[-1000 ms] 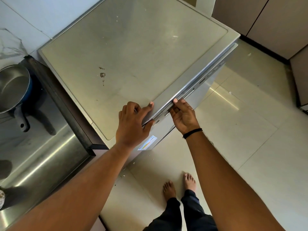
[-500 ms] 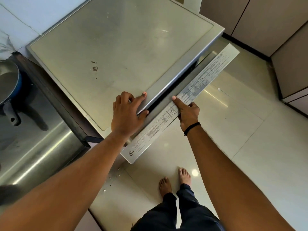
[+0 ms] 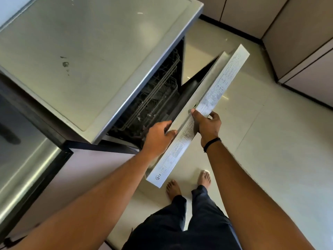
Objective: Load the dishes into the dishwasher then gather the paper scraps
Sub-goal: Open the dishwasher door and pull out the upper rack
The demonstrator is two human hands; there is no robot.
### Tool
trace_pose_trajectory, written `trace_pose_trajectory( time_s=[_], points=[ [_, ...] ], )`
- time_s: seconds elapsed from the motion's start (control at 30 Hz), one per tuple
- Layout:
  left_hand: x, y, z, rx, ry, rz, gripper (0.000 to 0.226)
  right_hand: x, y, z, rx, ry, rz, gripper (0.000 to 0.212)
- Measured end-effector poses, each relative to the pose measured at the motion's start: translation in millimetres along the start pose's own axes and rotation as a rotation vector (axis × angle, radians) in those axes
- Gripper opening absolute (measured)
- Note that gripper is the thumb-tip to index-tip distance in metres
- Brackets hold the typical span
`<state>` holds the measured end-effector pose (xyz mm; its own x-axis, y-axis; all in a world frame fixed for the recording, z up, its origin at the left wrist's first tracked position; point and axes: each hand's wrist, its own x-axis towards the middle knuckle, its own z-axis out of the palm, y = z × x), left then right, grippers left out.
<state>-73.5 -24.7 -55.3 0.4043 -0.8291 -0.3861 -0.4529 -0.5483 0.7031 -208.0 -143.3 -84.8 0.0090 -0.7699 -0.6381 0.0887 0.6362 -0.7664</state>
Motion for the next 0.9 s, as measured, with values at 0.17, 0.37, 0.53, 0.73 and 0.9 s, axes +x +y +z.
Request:
trace_pose_trajectory(
  time_s=[0.17, 0.37, 0.53, 0.73, 0.9],
  points=[
    [-9.7, -0.1, 40.7, 0.030, -0.007, -0.042, 0.030, 6.3, 16.8, -44.0, -0.058, 0.078, -0.013, 0.067],
    [-8.0, -0.8, 87.8, 0.093, -0.155, -0.092, 0.039, 21.7, 40.6, -104.0, -0.150, 0.101, 0.007, 0.045],
    [-8.1, 0.4, 134.7, 0.083, -0.239, -0.110, 0.038, 36.5, 58.3, -152.3, -0.141, 0.086, 0.061, 0.031],
    [-6.5, -10.2, 188.1, 0.064, -0.340, -0.135, 0.027, 59.1, 85.2, -197.4, -0.126, 0.085, 0.142, 0.026],
    [-4.8, -16.9, 234.7, 0.018, -0.388, -0.188, 0.014, 80.2, 110.2, -232.6, -0.144, 0.078, 0.190, 0.024]
  ],
)
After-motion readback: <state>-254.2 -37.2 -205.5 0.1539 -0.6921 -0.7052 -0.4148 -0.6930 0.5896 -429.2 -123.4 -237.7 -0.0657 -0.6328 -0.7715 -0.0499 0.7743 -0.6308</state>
